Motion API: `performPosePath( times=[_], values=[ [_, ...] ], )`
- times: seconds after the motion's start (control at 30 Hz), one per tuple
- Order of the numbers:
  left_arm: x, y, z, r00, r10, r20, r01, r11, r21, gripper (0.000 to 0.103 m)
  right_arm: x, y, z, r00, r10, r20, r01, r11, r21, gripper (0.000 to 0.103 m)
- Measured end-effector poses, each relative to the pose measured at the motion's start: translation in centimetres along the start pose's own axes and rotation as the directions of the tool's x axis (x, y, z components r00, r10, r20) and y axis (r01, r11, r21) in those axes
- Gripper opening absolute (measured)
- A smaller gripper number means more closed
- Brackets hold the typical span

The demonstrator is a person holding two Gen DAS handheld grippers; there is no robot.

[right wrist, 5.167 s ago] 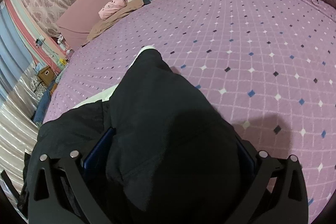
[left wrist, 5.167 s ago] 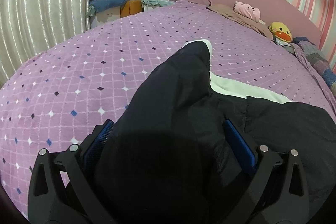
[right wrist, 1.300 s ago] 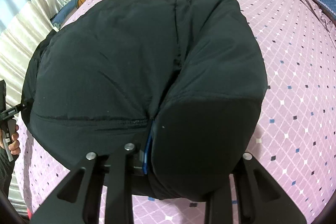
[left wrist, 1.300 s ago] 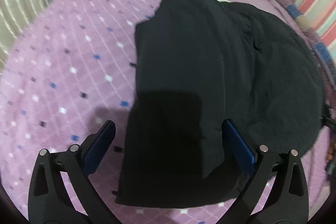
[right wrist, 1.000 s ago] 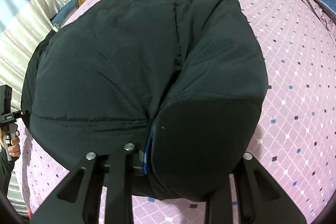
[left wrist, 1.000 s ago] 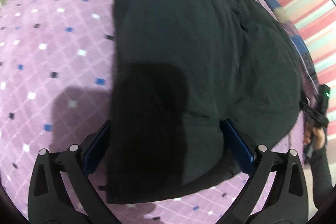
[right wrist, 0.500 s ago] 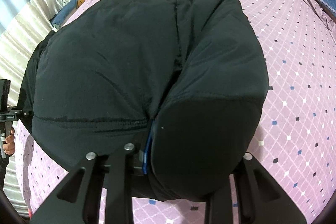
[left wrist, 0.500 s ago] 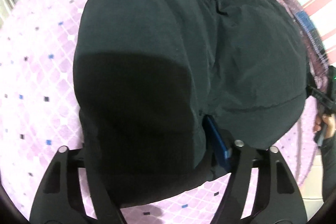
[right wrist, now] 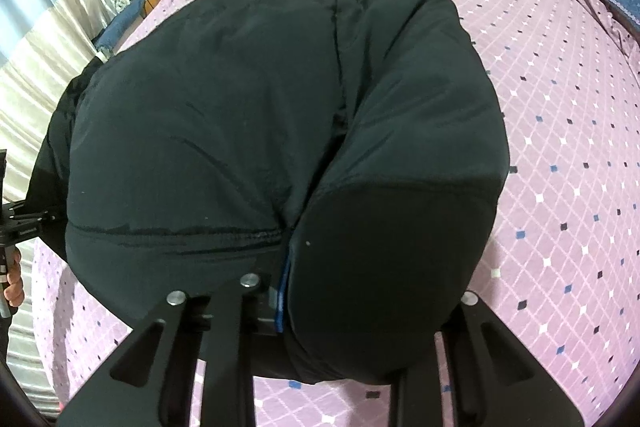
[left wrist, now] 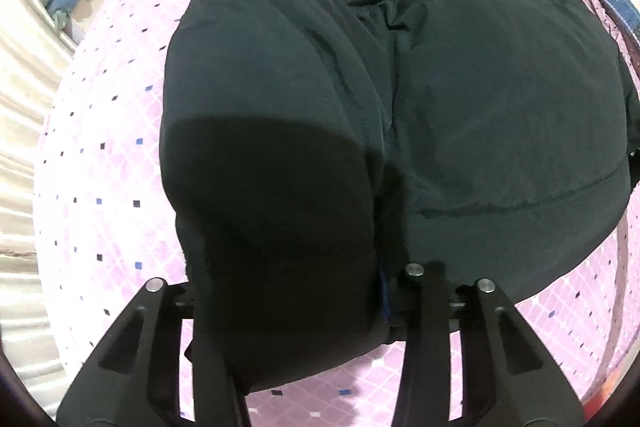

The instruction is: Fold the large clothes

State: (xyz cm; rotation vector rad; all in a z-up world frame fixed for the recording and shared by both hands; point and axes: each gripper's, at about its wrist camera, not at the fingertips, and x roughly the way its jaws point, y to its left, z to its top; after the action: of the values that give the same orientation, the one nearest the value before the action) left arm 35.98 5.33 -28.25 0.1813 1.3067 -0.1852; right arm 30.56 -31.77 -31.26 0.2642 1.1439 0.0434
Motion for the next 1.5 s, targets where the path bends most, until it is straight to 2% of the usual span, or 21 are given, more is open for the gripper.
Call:
performPosePath(
  times=[0.3, 0.53, 0.8, 0.83, 0.9, 0.93, 1.1, 1.33, 1.37, 1.5],
  values=[
    [-2.5, -1.6, 0.9, 1.0, 0.023, 0.011, -0.023, 1.0, -0.012, 0.028, -2.5, -0.1, 1.0, 0.998, 0.023, 0.053, -0.023, 1.0, -0.01, 0.021],
    [-5.9, -3.4, 2.0, 0.997, 0.03, 0.069, -0.031, 0.999, 0.018, 0.025, -5.4, 0.6, 2.1, 0.993, 0.038, 0.113, -0.033, 0.998, -0.046, 0.02],
    [-10.2, -6.0, 2.2, 0.99, 0.03, 0.135, -0.035, 0.999, 0.036, 0.023, -9.7, 1.8, 2.9, 0.976, 0.068, 0.208, -0.046, 0.993, -0.109, 0.019],
    [-10.6, -5.0, 2.5, 0.99, 0.03, 0.139, -0.036, 0.999, 0.038, 0.023, -10.1, 2.1, 3.1, 0.974, 0.072, 0.215, -0.047, 0.992, -0.117, 0.019],
    [-11.3, -5.8, 2.8, 0.989, 0.03, 0.147, -0.037, 0.998, 0.042, 0.023, -10.8, 2.5, 3.2, 0.971, 0.075, 0.225, -0.045, 0.99, -0.134, 0.019],
    [-11.5, -4.8, 1.2, 0.988, 0.03, 0.15, -0.037, 0.998, 0.045, 0.023, -11.1, 2.7, 3.2, 0.971, 0.074, 0.228, -0.042, 0.989, -0.141, 0.019],
    [-12.2, -5.6, 1.1, 0.987, 0.039, 0.154, -0.048, 0.997, 0.055, 0.023, -11.4, 3.7, 3.4, 0.971, 0.066, 0.23, -0.026, 0.985, -0.173, 0.019],
    [-10.1, -6.7, 2.6, 0.988, 0.035, 0.151, -0.044, 0.997, 0.056, 0.023, -11.4, 4.8, 4.3, 0.971, 0.063, 0.233, -0.019, 0.982, -0.188, 0.019],
    [-10.0, -5.5, 3.6, 0.988, 0.034, 0.152, -0.043, 0.997, 0.056, 0.023, -11.5, 5.3, 4.8, 0.97, 0.063, 0.234, -0.018, 0.982, -0.187, 0.019],
    [-10.4, -5.2, 3.7, 0.985, 0.027, 0.169, -0.035, 0.999, 0.039, 0.023, -12.4, 5.5, 5.2, 0.96, 0.071, 0.27, -0.019, 0.981, -0.191, 0.019]
  ],
)
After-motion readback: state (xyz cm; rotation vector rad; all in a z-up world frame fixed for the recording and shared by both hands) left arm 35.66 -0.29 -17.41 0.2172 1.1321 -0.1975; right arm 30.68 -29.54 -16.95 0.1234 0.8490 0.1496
